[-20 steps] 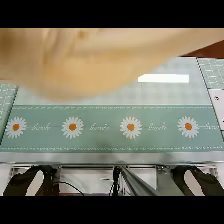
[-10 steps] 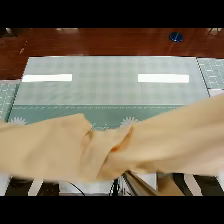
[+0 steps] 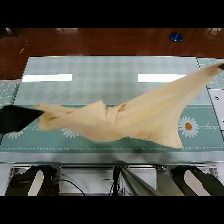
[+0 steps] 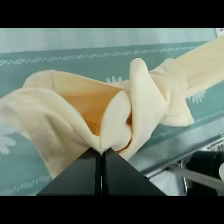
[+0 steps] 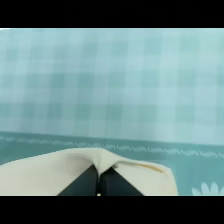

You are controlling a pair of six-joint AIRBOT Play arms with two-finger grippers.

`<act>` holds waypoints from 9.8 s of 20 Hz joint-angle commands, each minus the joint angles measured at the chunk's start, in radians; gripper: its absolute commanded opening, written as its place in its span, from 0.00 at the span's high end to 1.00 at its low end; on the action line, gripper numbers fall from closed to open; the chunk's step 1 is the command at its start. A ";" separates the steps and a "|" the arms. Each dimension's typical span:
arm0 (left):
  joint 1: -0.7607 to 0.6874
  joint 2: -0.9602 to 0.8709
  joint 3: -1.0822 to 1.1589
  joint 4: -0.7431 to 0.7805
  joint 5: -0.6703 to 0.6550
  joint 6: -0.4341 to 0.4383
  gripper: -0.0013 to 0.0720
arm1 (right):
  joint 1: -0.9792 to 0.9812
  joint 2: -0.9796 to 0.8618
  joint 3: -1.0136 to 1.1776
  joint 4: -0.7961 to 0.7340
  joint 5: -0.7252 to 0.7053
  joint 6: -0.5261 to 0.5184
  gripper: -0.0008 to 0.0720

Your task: Fold the shirts.

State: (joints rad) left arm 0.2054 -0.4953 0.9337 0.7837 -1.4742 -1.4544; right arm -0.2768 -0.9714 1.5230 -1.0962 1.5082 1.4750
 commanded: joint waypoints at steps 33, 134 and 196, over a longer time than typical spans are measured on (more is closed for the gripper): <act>-0.078 -0.767 -0.246 0.032 0.238 0.356 0.05 | -0.154 -0.293 -0.444 -0.091 -0.044 -0.288 0.42; -0.072 -0.490 -0.251 -0.072 0.463 0.396 0.96 | 0.093 -0.113 -0.417 -0.292 -0.183 0.017 0.96; -0.237 -1.056 -0.030 -0.082 0.401 0.177 0.50 | 0.094 -0.294 -0.417 -0.076 -0.494 -0.169 0.95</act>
State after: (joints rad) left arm -0.0006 -1.5150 0.9024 0.7559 -1.0939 -1.2789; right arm -0.1841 -1.2652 1.1061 -1.1725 1.0054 1.3060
